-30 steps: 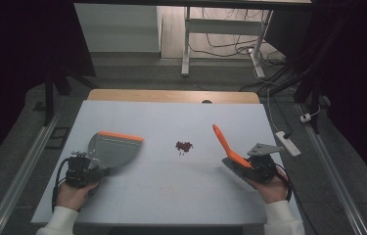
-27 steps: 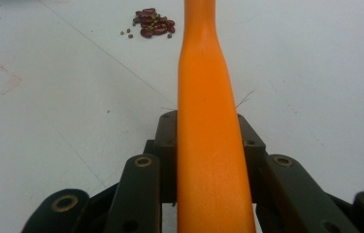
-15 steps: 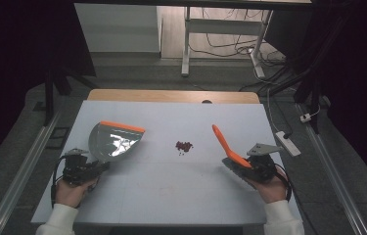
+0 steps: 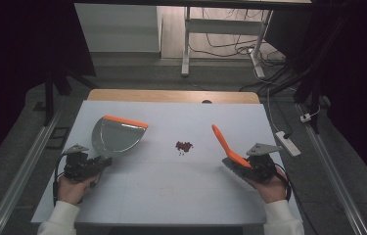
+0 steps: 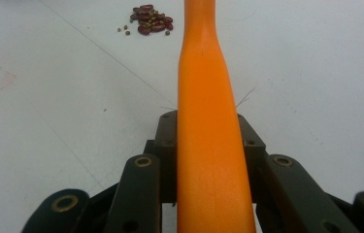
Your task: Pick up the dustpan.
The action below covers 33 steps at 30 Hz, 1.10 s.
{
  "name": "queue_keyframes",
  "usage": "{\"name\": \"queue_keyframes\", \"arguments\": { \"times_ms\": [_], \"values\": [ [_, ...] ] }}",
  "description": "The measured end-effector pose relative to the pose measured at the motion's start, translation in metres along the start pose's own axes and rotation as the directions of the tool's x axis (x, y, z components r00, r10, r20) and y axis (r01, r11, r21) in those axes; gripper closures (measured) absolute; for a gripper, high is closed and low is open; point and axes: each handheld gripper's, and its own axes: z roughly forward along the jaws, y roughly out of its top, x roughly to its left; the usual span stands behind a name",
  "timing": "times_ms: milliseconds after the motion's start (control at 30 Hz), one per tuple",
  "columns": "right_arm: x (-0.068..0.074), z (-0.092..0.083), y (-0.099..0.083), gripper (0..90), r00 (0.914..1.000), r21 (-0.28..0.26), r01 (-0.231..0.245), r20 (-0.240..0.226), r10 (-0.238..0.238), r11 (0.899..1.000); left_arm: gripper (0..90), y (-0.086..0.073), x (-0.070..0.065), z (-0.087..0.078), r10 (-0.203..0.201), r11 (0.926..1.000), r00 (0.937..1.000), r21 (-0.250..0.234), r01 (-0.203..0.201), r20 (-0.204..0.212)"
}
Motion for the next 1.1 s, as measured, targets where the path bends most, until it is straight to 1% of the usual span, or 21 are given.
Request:
{"name": "queue_keyframes", "arguments": {
  "times_ms": [67,133,300,333,367,467,567,633,667,700,833,867,900,933,967,1000,1033,1067,1100],
  "values": [
    [0.0,0.0,0.0,70.0,1.0,0.001,0.001,0.005,-0.001,1.0,62.4,0.005,-0.001,0.004,0.012,0.9999,0.9999,-0.008,-0.012,0.01],
    [0.0,-0.001,-0.001,70.0,0.9999,-0.002,-0.005,0.011,0.005,1.0,62.4,0.009,-0.002,0.007,0.036,0.9993,0.9991,-0.011,-0.035,0.022],
    [-0.001,-0.002,0.0,70.0,0.9998,-0.002,-0.008,0.017,0.008,1.0,62.4,0.02,-0.001,0.015,0.088,0.9962,0.9951,-0.002,-0.088,0.046],
    [-0.001,-0.002,0.0,70.0,0.9998,-0.002,-0.007,0.019,0.007,1.0,62.4,0.022,0.0,0.017,0.088,0.9961,0.9946,-0.003,-0.088,0.055],
    [-0.001,-0.002,0.001,70.0,0.9997,-0.002,-0.007,0.021,0.008,1.0,62.4,0.024,0.001,0.019,0.095,0.9955,0.9935,0.003,-0.095,0.063],
    [-0.001,-0.004,0.002,70.0,0.9995,-0.006,-0.005,0.029,0.006,1.0,62.4,0.031,0.002,0.026,0.128,0.9912,0.9893,0.024,-0.13,0.07],
    [-0.001,-0.005,0.001,70.0,0.9992,-0.011,-0.013,0.037,0.014,1.0,62.4,0.034,0.002,0.03,0.135,0.9901,0.9872,0.024,-0.138,0.084],
    [-0.002,-0.004,0.0,70.0,0.9991,-0.01,-0.021,0.037,0.021,1.0,62.3,0.039,-0.002,0.031,0.165,0.9853,0.9812,0.026,-0.169,0.099],
    [-0.003,-0.003,0.0,70.1,0.9991,-0.01,-0.024,0.036,0.025,1.0,62.3,0.04,-0.003,0.031,0.173,0.984,0.9792,0.023,-0.177,0.105],
    [-0.003,-0.003,-0.001,70.0,0.9991,-0.01,-0.026,0.033,0.026,1.0,62.3,0.04,-0.003,0.031,0.173,0.984,0.9792,0.023,-0.177,0.105],
    [-0.003,-0.001,-0.001,70.0,0.9991,-0.01,-0.028,0.031,0.028,1.0,62.4,0.04,-0.009,0.026,0.202,0.9785,0.9702,0.015,-0.206,0.134],
    [-0.002,0.0,0.0,70.1,0.9989,-0.017,-0.033,0.032,0.034,0.999,62.4,0.04,-0.011,0.025,0.211,0.9765,0.9676,0.015,-0.215,0.139],
    [-0.001,-0.001,0.0,70.0,0.9989,-0.022,-0.035,0.03,0.036,0.999,62.4,0.038,-0.013,0.022,0.229,0.972,0.9621,0.018,-0.234,0.148],
    [-0.001,-0.001,0.001,70.1,0.999,-0.026,-0.035,0.027,0.035,0.999,62.3,0.038,-0.013,0.022,0.229,0.972,0.9621,0.018,-0.234,0.148],
    [-0.001,-0.001,0.001,70.0,0.9992,-0.028,-0.031,0.024,0.032,0.999,62.3,0.037,-0.015,0.02,0.241,0.9688,0.9573,0.02,-0.247,0.16],
    [-0.001,-0.001,0.002,70.0,0.9993,-0.029,-0.028,0.025,0.029,0.999,62.4,0.037,-0.016,0.018,0.249,0.9667,0.9545,0.019,-0.255,0.164],
    [0.0,-0.001,0.002,70.1,0.9993,-0.029,-0.028,0.026,0.028,0.999,62.3,0.037,-0.016,0.018,0.249,0.9667,0.9545,0.019,-0.255,0.164],
    [0.0,-0.001,0.002,70.1,0.9993,-0.029,-0.027,0.027,0.028,0.999,62.4,0.037,-0.016,0.017,0.255,0.9649,0.9518,0.019,-0.262,0.17],
    [-0.001,0.0,0.002,70.0,0.9993,-0.029,-0.027,0.026,0.028,0.999,62.3,0.037,-0.017,0.016,0.255,0.965,0.9508,0.015,-0.262,0.175]
  ]
}}
